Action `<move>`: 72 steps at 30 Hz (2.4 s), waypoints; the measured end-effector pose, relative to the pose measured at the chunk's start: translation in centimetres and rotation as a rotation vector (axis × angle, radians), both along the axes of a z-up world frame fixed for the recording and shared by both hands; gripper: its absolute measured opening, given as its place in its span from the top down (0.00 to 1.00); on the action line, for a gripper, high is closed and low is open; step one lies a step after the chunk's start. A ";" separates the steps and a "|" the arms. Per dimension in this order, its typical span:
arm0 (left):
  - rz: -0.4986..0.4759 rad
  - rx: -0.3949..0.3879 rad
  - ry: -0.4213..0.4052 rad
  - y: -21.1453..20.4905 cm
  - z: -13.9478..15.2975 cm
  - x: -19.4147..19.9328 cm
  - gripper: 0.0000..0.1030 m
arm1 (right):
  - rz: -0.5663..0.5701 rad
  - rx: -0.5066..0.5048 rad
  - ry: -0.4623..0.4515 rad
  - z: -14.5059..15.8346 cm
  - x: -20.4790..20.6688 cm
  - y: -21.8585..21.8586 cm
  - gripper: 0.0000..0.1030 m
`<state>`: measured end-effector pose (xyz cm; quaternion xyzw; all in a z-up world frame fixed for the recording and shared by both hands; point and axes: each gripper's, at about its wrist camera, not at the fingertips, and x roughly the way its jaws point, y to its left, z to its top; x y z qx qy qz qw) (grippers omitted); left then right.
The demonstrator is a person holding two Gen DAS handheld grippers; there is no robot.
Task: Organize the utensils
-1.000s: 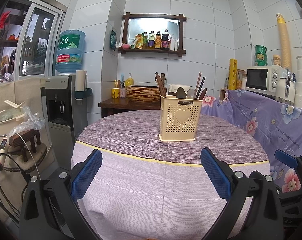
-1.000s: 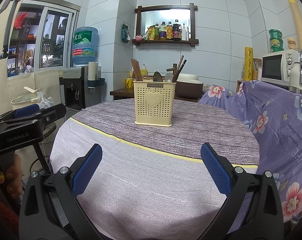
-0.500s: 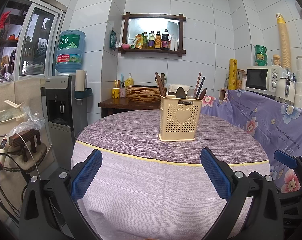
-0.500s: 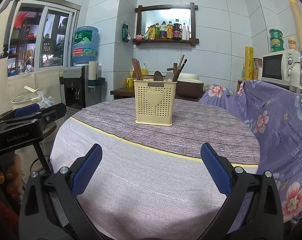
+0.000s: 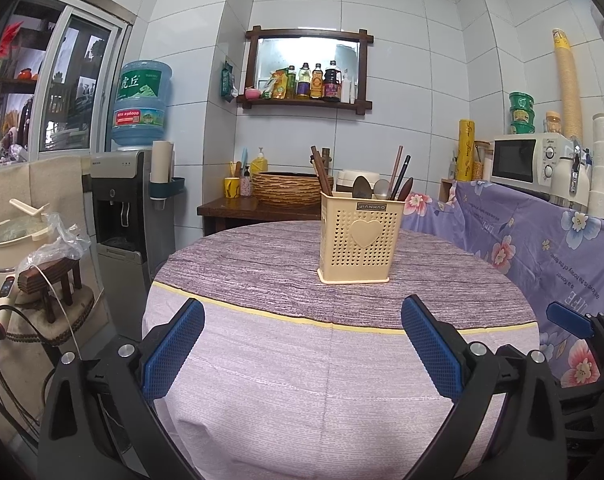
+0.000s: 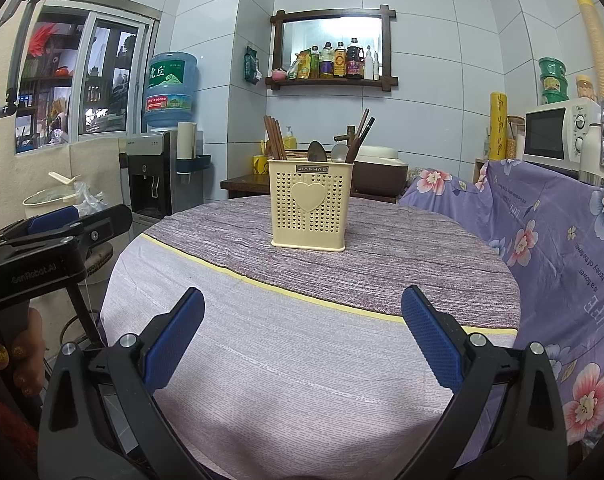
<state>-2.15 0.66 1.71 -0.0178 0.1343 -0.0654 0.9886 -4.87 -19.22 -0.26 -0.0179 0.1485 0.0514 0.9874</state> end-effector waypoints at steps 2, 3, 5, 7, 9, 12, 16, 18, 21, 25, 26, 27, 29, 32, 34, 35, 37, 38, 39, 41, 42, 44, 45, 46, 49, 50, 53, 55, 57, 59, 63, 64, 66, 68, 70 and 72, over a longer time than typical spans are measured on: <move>-0.002 -0.001 0.004 0.0 0.0 0.0 0.05 | -0.001 -0.001 0.001 0.0 -0.1 0.1 0.06; -0.008 -0.001 0.005 0.0 0.0 0.0 0.05 | -0.001 0.000 0.000 0.0 0.0 0.0 0.06; -0.009 -0.001 0.003 -0.1 0.0 -0.1 0.05 | 0.000 0.001 -0.001 0.1 0.0 -0.1 0.06; -0.004 0.002 0.005 0.0 -0.1 0.0 0.05 | -0.001 0.002 -0.001 0.1 -0.1 -0.1 0.06; 0.003 0.004 0.012 0.0 -0.1 0.0 0.05 | -0.004 0.003 -0.003 0.1 0.0 -0.2 0.06; 0.011 0.000 0.015 0.0 -0.1 0.0 0.05 | -0.007 0.007 -0.001 0.2 -0.1 -0.3 0.06; 0.010 0.000 0.020 0.0 0.0 0.1 0.05 | -0.006 0.006 0.000 0.3 0.0 -0.5 0.06; 0.009 0.002 0.020 0.0 0.0 0.1 0.05 | -0.003 0.004 0.001 0.3 0.0 -0.6 0.06; 0.010 0.001 0.021 0.0 0.0 0.2 0.05 | -0.001 0.003 0.002 0.4 0.1 -0.8 0.06; 0.010 0.000 0.020 0.0 0.0 0.1 0.05 | -0.003 0.004 0.002 0.5 0.1 -0.9 0.06; 0.010 0.001 0.020 0.0 0.0 0.1 0.05 | -0.002 0.005 0.001 0.5 0.1 -0.9 0.06; 0.010 0.000 0.021 0.0 0.0 0.1 0.05 | -0.003 0.005 0.001 0.5 0.1 -1.0 0.06; 0.008 0.001 0.020 0.0 0.0 0.1 0.05 | -0.004 0.005 0.000 0.5 0.2 -1.0 0.06; 0.010 0.003 0.019 0.0 0.0 0.2 0.05 | -0.004 0.007 -0.001 0.6 0.3 -1.1 0.06; 0.008 0.004 0.019 -0.1 0.0 0.2 0.05 | -0.005 0.007 -0.001 0.7 0.3 -1.2 0.06; 0.008 0.004 0.019 -0.1 0.0 0.2 0.05 | -0.005 0.007 -0.002 0.7 0.3 -1.2 0.06; 0.009 0.003 0.019 -0.1 0.0 0.2 0.05 | -0.005 0.007 -0.004 0.8 0.3 -1.3 0.06; 0.009 0.003 0.019 -0.1 0.0 0.2 0.05 | -0.006 0.008 -0.005 0.9 0.3 -1.4 0.06; 0.009 0.002 0.019 -0.1 0.0 0.2 0.05 | -0.006 0.009 -0.005 0.9 0.3 -1.4 0.06; 0.010 0.003 0.019 -0.1 0.0 0.2 0.05 | -0.008 0.011 -0.004 1.0 0.3 -1.5 0.06; 0.009 0.003 0.018 -0.2 0.0 0.2 0.05 | -0.008 0.012 -0.003 0.9 0.3 -1.5 0.06; 0.009 0.004 0.019 -0.2 0.0 0.2 0.05 | -0.010 0.015 -0.003 1.0 0.3 -1.6 0.06; 0.010 0.004 0.019 -0.2 0.0 0.2 0.05 | -0.011 0.016 -0.003 1.0 0.3 -1.7 0.06; 0.009 0.003 0.018 -0.2 0.0 0.2 0.05 | -0.012 0.017 -0.002 1.1 0.3 -1.7 0.06; 0.010 0.004 0.019 -0.2 0.0 0.2 0.05 | -0.013 0.023 -0.004 1.4 0.3 -1.8 0.06; 0.009 0.003 0.019 -0.2 0.0 0.2 0.05 | -0.013 0.027 -0.006 1.5 0.2 -1.9 0.06; 0.008 0.004 0.018 -0.2 0.0 0.2 0.05 | -0.014 0.028 -0.011 1.8 0.2 -1.8 0.06; 0.007 0.004 0.018 -0.3 0.0 0.2 0.05 | -0.014 0.027 -0.011 1.8 0.1 -1.8 0.06; 0.008 0.005 0.017 -0.3 0.1 0.2 0.05 | -0.013 0.028 -0.011 1.8 0.1 -1.8 0.06; 0.008 0.005 0.018 -0.3 0.1 0.2 0.05 | -0.013 0.026 -0.013 1.8 0.1 -1.8 0.06; 0.008 0.004 0.018 -0.4 0.0 0.3 0.05 | -0.014 0.025 -0.014 1.8 0.1 -1.8 0.06; 0.008 0.005 0.018 -0.4 0.0 0.3 0.05 | -0.014 0.025 -0.014 1.8 0.1 -1.8 0.06; 0.008 0.004 0.018 -0.4 0.0 0.3 0.05 | -0.014 0.025 -0.014 1.8 0.1 -1.8 0.06; 0.008 0.004 0.017 -0.3 0.0 0.2 0.05 | -0.013 0.024 -0.014 1.8 0.1 -1.8 0.06; 0.008 0.004 0.017 -0.3 0.0 0.2 0.05 | -0.014 0.024 -0.013 1.8 0.1 -1.8 0.06; 0.008 0.005 0.018 -0.3 0.0 0.2 0.05 | -0.014 0.025 -0.013 1.7 0.1 -1.8 0.06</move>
